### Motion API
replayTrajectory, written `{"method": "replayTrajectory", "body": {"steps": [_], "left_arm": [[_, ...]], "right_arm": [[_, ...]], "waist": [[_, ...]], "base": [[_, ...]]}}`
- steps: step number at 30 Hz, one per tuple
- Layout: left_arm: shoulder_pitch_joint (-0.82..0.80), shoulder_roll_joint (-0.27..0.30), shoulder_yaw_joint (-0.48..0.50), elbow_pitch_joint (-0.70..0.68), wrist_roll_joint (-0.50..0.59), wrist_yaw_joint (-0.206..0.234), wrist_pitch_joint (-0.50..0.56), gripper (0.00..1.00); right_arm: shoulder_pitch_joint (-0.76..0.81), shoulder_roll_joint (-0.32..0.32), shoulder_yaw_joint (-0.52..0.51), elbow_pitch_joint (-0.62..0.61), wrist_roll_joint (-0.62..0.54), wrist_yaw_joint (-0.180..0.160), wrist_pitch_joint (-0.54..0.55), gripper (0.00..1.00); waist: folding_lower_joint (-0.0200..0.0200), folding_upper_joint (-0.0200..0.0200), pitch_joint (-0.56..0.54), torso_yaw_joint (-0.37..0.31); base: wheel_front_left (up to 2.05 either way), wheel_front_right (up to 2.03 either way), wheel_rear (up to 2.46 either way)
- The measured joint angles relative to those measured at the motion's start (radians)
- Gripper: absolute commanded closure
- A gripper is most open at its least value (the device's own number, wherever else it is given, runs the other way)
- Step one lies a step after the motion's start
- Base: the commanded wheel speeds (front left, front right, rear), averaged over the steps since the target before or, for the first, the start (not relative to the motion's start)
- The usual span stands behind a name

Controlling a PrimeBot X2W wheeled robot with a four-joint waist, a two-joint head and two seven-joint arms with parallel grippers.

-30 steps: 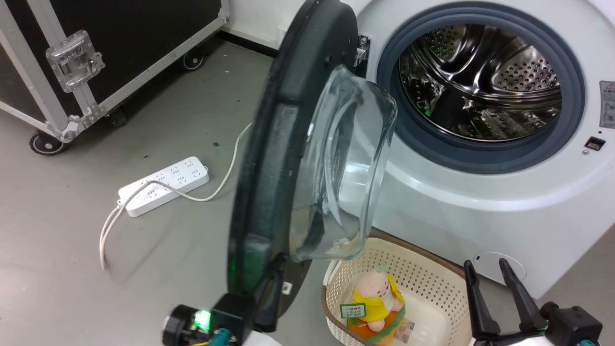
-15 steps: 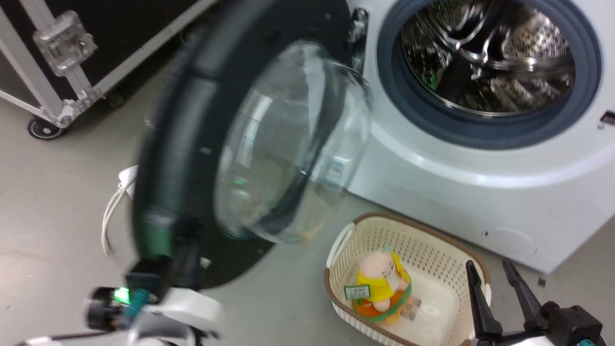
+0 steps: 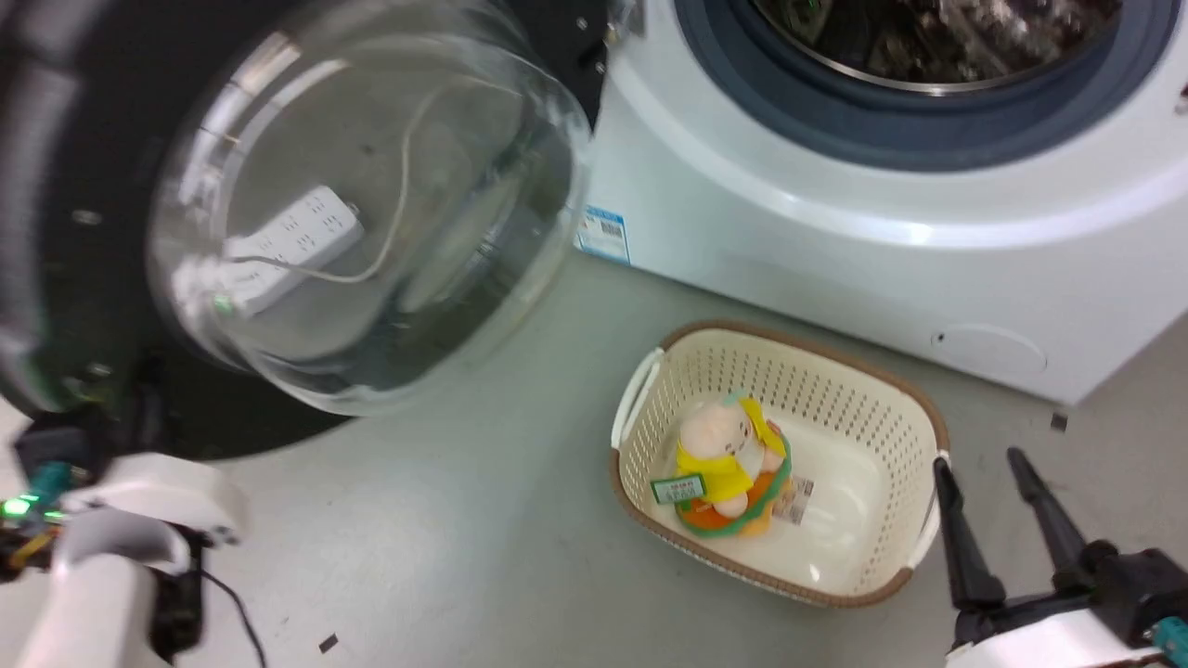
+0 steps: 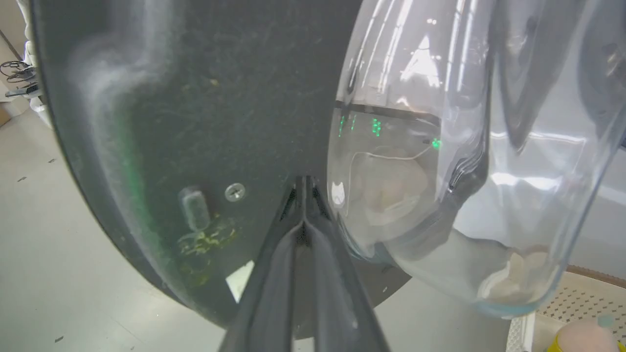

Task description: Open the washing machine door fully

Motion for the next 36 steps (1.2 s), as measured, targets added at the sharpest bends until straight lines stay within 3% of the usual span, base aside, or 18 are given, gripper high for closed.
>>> {"method": "replayTrajectory", "body": {"steps": [11,20,29,36], "left_arm": [[-0.135,0.075,0.133,0.194,-0.075,-0.029,-0.059,1.0],[-0.173,0.073,0.146,0.22,-0.033,-0.053,-0.071,1.0],[-0.093,-0.026,0.098,-0.022,0.087,-0.073,-0.071,1.0],[0.017,-0.131,0.05,-0.224,0.122,-0.091,-0.071,1.0]], "right_arm": [[-0.017,-0.036,-0.027,-0.057,-0.008,0.0,0.036,0.0],[-0.019,-0.032,-0.039,-0.053,-0.01,0.0,0.037,0.0],[-0.035,0.012,-0.065,0.0,-0.018,0.0,0.002,0.0],[-0.044,0.038,-0.078,0.012,-0.025,0.0,-0.01,0.0]], "waist": [[0.0,0.0,0.098,-0.04],[-0.0002,0.0,0.084,-0.057],[-0.0004,0.0,-0.01,-0.083],[-0.0004,0.0,-0.084,-0.147]], "base": [[0.0,0.0,0.0],[0.0,0.0,0.0],[0.0,0.0,0.0],[0.0,0.0,0.0]]}}
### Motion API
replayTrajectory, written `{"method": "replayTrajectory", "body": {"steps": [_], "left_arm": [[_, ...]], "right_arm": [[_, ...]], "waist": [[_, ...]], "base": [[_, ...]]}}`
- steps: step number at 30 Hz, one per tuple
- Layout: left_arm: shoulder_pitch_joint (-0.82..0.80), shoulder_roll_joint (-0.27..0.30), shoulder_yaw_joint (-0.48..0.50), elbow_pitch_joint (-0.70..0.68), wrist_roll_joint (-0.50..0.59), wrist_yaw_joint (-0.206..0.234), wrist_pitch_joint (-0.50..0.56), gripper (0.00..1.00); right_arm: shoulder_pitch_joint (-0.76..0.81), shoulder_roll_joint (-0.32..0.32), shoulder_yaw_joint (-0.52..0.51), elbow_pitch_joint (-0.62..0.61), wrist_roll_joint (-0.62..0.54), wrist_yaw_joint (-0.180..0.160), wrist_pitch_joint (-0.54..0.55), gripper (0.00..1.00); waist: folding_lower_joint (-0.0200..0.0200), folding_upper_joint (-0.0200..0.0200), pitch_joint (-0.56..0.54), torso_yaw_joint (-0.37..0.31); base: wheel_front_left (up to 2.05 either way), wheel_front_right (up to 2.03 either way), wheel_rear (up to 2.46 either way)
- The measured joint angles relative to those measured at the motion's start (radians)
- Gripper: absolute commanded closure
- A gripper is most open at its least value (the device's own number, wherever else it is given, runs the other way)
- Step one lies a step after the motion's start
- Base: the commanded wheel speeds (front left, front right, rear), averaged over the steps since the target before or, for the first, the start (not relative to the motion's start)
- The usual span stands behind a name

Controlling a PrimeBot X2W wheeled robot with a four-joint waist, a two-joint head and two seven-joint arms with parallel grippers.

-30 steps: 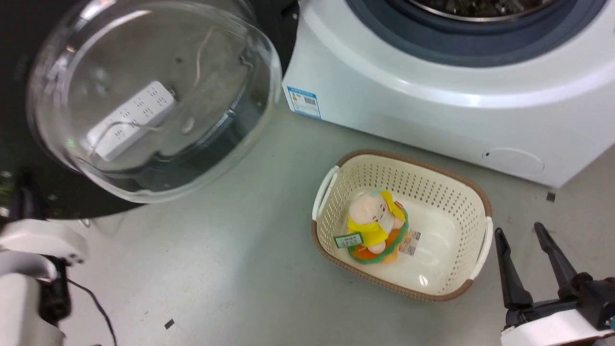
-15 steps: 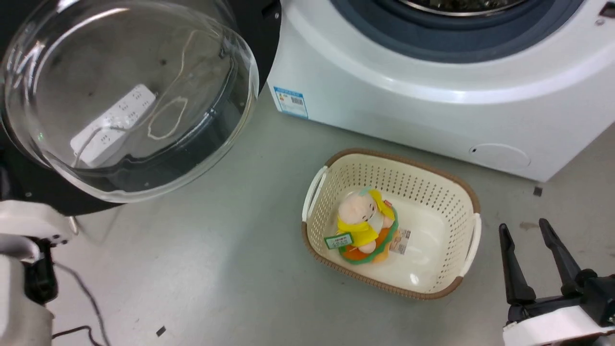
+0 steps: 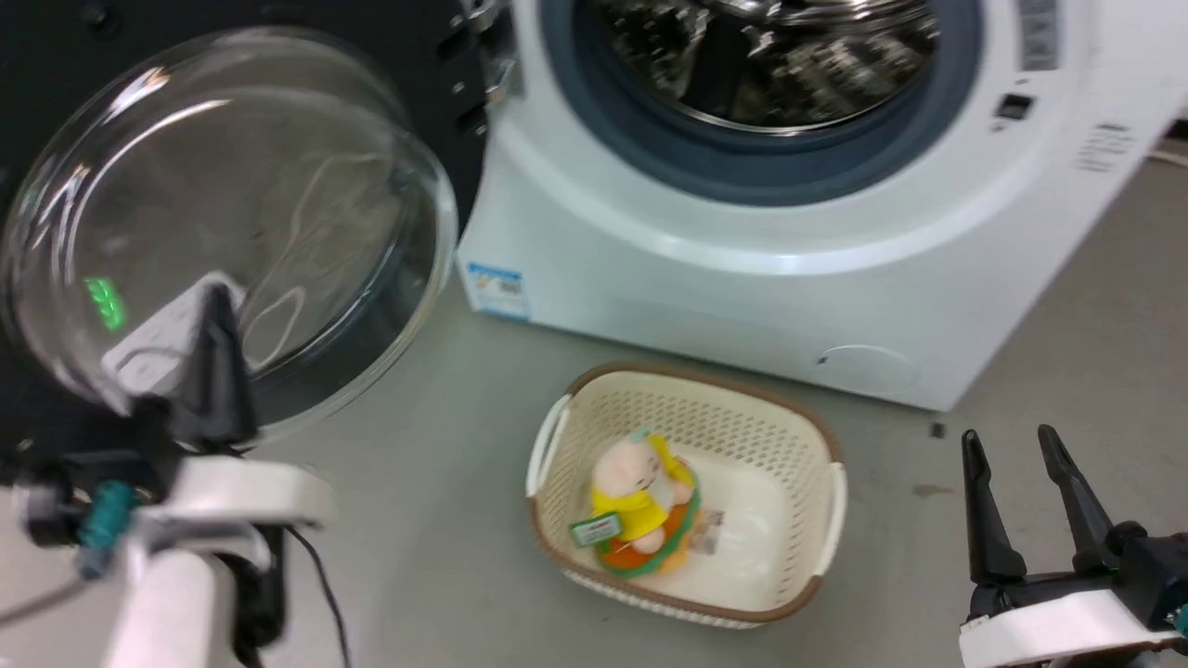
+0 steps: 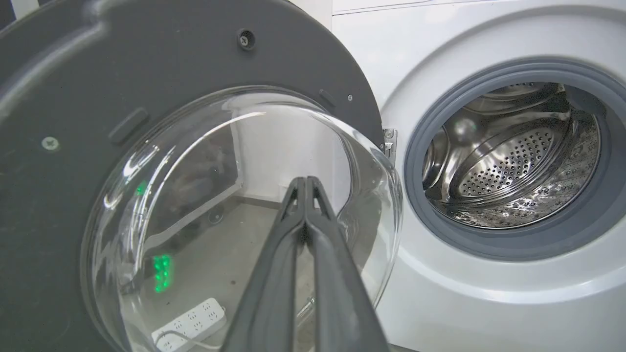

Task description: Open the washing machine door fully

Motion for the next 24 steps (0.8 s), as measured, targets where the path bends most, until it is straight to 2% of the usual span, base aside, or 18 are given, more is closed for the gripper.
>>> {"method": "replayTrajectory", "body": {"steps": [6,15,16,17,24], "left_arm": [[0.097,-0.072,-0.057,-0.053,0.033,-0.01,0.0,1.0],[0.218,-0.143,-0.105,-0.074,0.089,-0.015,0.0,1.0],[0.226,-0.146,-0.108,-0.079,0.098,-0.014,0.0,0.36],[0.232,-0.151,-0.11,-0.082,0.105,-0.013,0.0,0.0],[0.252,-0.164,-0.115,-0.062,0.135,-0.017,0.0,0.0]], "right_arm": [[0.0,0.009,-0.008,-0.009,-0.02,0.0,-0.004,0.0],[0.017,0.016,0.004,-0.028,-0.049,0.0,-0.004,0.0],[0.018,0.016,0.004,-0.029,-0.049,0.0,-0.004,0.0],[0.018,0.016,0.005,-0.03,-0.049,0.0,-0.004,0.0],[0.04,0.017,0.01,-0.03,-0.025,0.0,-0.004,0.0]], "waist": [[0.0,0.0,-0.046,-0.077],[0.0001,0.0,-0.085,-0.187],[0.0001,0.0,-0.087,-0.198],[0.0001,0.0,-0.089,-0.207],[0.0001,0.0,-0.096,-0.255]], "base": [[0.0,0.0,0.0],[0.0,0.0,0.0],[0.0,0.0,0.0],[0.0,0.0,0.0],[0.0,0.0,0.0]]}}
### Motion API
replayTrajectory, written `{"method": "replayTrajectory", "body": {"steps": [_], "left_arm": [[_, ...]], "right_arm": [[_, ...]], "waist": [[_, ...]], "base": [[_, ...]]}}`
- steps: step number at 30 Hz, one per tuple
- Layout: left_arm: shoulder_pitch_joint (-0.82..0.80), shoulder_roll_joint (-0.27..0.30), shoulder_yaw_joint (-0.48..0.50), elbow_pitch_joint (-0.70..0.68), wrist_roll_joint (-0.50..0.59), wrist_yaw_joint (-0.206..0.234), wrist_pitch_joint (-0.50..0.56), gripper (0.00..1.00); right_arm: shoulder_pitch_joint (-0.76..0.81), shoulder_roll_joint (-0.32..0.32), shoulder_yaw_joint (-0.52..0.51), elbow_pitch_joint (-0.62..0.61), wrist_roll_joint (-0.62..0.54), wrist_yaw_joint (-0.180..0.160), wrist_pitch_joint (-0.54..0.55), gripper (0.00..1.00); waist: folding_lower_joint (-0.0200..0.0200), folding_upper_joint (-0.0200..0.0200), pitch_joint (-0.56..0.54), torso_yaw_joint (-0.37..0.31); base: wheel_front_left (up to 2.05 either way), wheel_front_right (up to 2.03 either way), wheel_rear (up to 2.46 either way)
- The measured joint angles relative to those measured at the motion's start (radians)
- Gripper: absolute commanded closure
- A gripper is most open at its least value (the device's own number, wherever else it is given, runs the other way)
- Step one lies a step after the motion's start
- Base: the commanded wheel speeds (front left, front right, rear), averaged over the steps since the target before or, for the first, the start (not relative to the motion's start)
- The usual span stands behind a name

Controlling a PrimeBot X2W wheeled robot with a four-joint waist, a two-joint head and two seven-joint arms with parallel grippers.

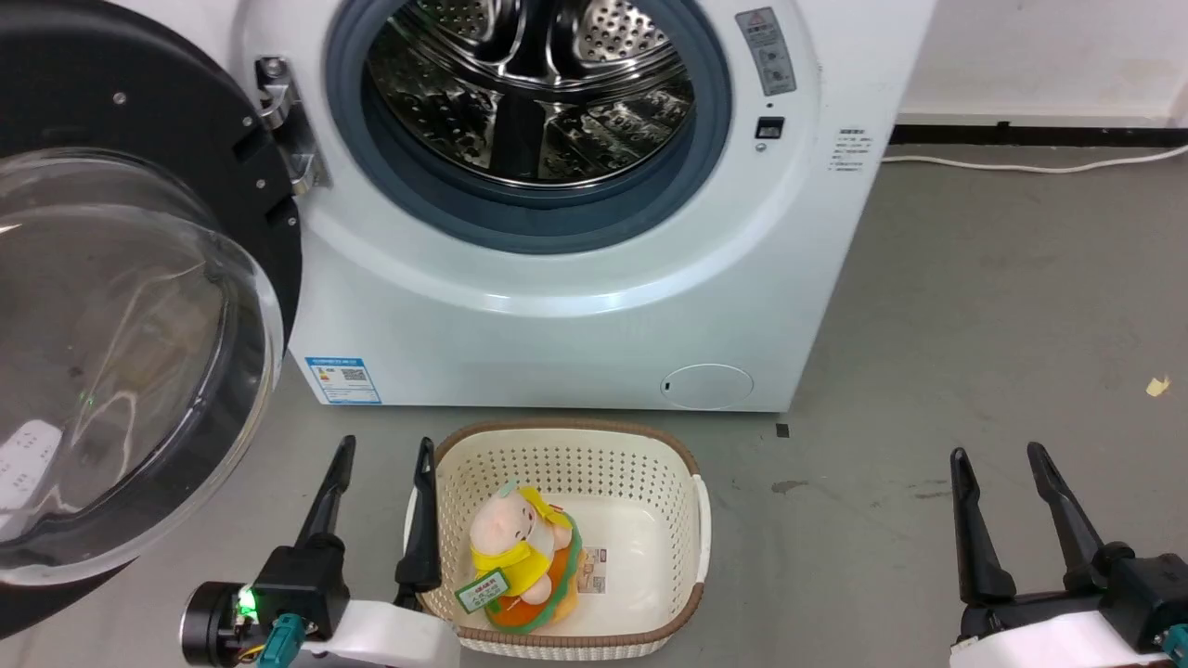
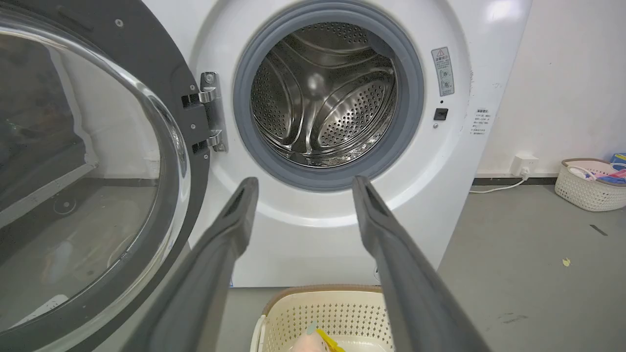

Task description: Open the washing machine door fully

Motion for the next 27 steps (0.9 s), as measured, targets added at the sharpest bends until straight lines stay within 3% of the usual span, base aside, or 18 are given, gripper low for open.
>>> {"method": "replayTrajectory", "body": {"steps": [27], "left_arm": [[0.018,-0.027,-0.005,0.065,0.006,-0.03,0.0,0.0]], "right_arm": [[0.013,0.001,0.017,0.025,-0.022,0.0,0.0,0.0]], "waist": [[0.0,-0.0001,-0.019,0.006]], "base": [[0.0,0.0,0.0]]}}
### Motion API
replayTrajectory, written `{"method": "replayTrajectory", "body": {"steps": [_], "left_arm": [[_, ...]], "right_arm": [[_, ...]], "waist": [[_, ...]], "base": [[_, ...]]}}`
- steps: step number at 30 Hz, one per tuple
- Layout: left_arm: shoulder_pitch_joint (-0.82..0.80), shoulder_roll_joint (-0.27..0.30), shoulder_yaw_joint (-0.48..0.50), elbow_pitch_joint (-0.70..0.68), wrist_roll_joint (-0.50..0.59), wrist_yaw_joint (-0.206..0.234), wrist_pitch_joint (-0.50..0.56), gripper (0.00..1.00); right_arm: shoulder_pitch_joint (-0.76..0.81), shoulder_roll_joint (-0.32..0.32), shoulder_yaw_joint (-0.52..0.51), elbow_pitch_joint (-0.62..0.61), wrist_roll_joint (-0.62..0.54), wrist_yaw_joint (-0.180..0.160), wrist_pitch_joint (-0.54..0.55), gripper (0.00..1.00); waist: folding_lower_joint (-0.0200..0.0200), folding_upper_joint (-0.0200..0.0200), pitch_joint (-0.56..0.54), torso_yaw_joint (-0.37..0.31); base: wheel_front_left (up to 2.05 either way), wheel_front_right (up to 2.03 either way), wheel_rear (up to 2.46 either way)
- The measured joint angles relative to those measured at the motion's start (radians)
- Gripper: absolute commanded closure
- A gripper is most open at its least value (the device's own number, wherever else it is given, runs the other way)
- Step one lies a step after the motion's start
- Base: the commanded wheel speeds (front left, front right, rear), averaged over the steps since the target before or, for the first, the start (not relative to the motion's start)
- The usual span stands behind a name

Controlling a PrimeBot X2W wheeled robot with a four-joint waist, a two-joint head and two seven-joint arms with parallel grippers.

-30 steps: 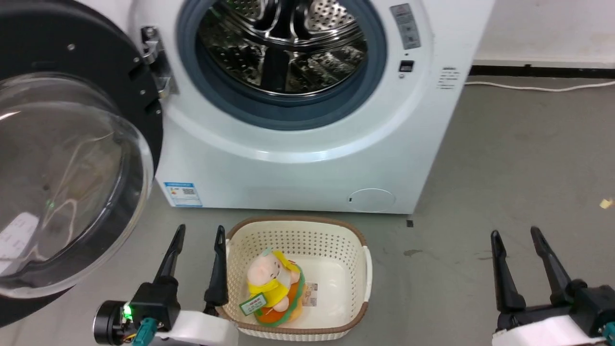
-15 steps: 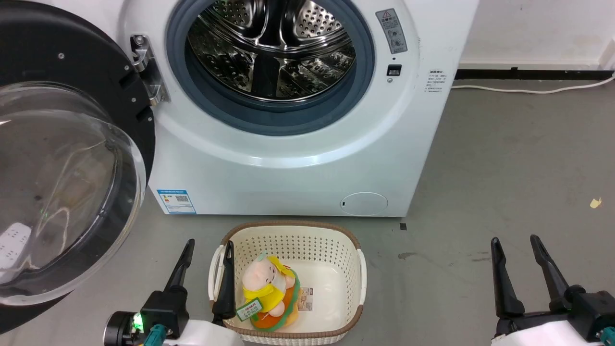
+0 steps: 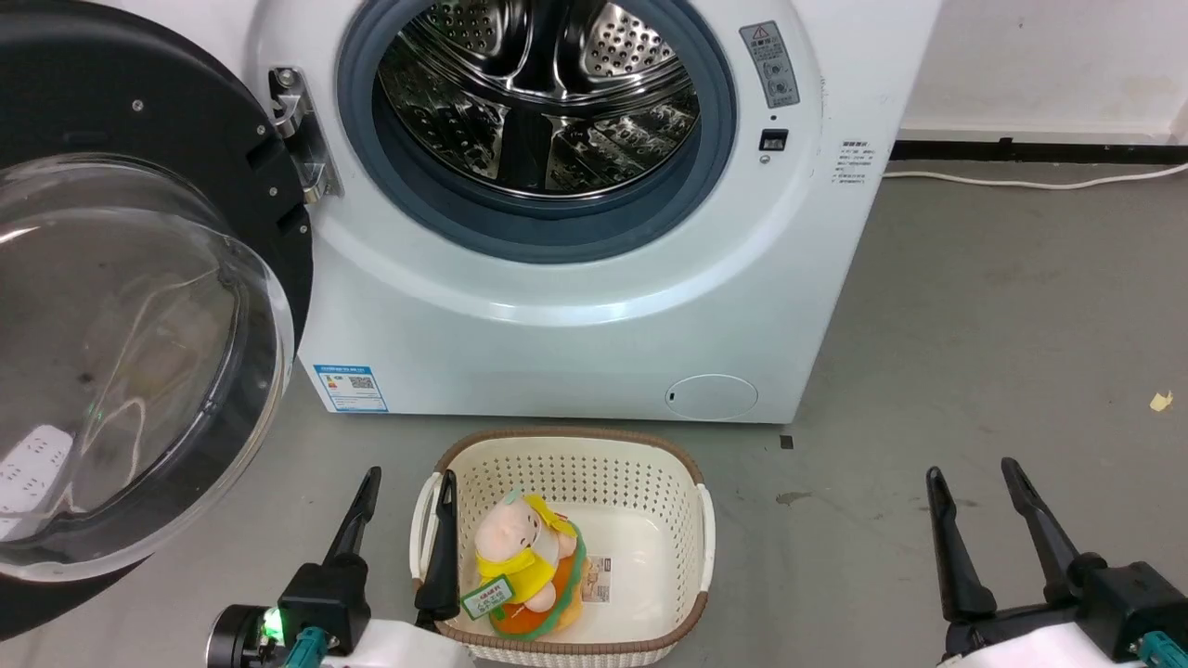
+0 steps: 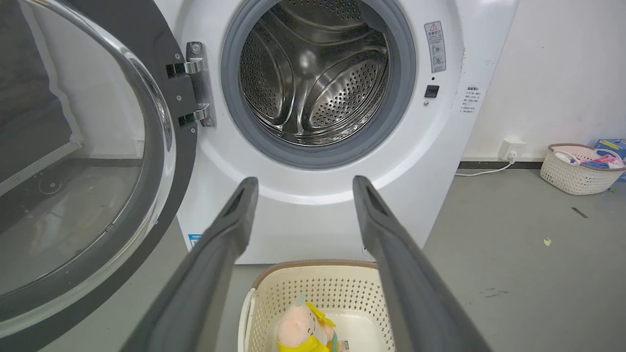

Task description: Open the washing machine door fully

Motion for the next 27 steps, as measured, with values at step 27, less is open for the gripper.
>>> {"method": "replayTrajectory", "body": {"steps": [27], "left_arm": [[0.0,-0.002,-0.009,0.018,0.023,-0.004,0.0,0.0]], "right_arm": [[0.0,0.0,0.0,0.011,-0.018,0.0,0.0,0.0]], "waist": [[0.0,0.0,-0.022,-0.005]], "base": [[0.0,0.0,0.0]]}}
